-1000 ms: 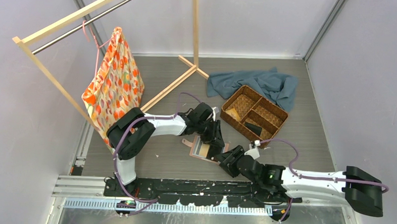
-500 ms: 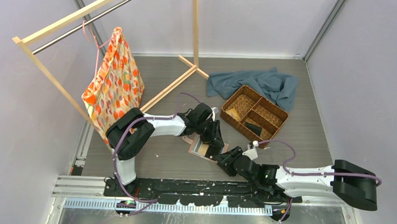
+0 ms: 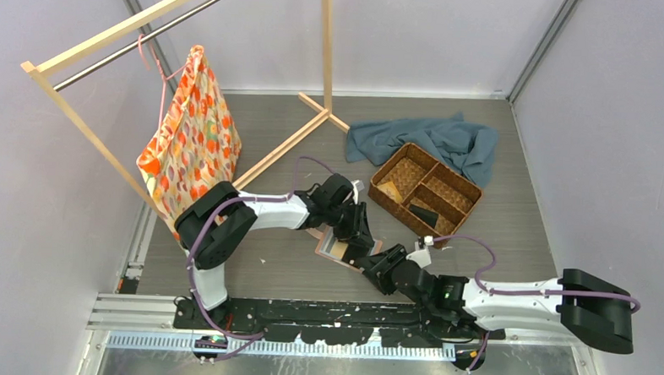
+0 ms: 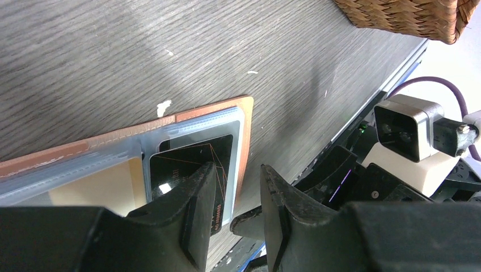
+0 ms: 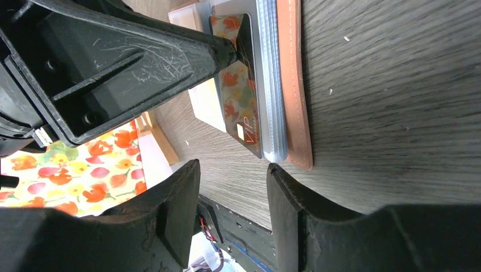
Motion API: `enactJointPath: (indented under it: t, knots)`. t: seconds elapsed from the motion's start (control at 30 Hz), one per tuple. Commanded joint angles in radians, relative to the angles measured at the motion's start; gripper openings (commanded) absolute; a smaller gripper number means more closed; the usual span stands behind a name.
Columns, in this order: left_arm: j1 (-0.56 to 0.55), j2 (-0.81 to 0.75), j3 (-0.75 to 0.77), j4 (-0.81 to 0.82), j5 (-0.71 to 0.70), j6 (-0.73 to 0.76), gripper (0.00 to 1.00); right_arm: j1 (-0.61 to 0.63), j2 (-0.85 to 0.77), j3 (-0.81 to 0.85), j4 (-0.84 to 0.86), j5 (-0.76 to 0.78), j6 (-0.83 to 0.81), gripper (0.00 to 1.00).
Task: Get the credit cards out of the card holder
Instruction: Remove the credit card from the card holder.
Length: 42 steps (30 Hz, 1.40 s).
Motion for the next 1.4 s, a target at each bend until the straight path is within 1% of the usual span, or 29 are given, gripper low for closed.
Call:
enactJointPath:
  t: [0.0, 0.1, 0.3, 0.43, 0.83, 0.97, 1.13, 1.37]
  knots:
    - [0.009, -0.031, -0.015, -0.005, -0.026, 0.009, 0.37, 0.018, -0.007, 0.036, -0.019, 0.05, 0.007, 0.52]
    - [0.013, -0.021, -0.012, 0.0, -0.018, 0.008, 0.37, 0.028, 0.02, 0.052, -0.011, 0.041, 0.001, 0.53]
    - [0.017, -0.014, -0.005, 0.0, -0.014, 0.009, 0.37, 0.03, 0.085, 0.043, 0.068, 0.016, 0.011, 0.54]
    - [0.018, -0.01, -0.005, 0.0, -0.011, 0.008, 0.37, 0.029, 0.104, 0.039, 0.08, 0.015, 0.022, 0.55]
    - [0.019, -0.02, -0.014, 0.0, -0.013, 0.003, 0.37, 0.029, 0.091, -0.005, 0.035, 0.116, 0.042, 0.56]
    - [0.019, -0.03, -0.022, -0.002, -0.016, 0.001, 0.37, 0.027, 0.048, -0.007, -0.029, 0.161, 0.042, 0.57]
    - [0.019, -0.043, -0.032, -0.003, -0.016, -0.003, 0.37, 0.008, -0.052, -0.033, -0.12, 0.202, 0.054, 0.57]
    - [0.019, -0.055, -0.04, -0.008, -0.015, -0.007, 0.37, -0.003, -0.27, -0.024, -0.365, 0.239, 0.051, 0.57]
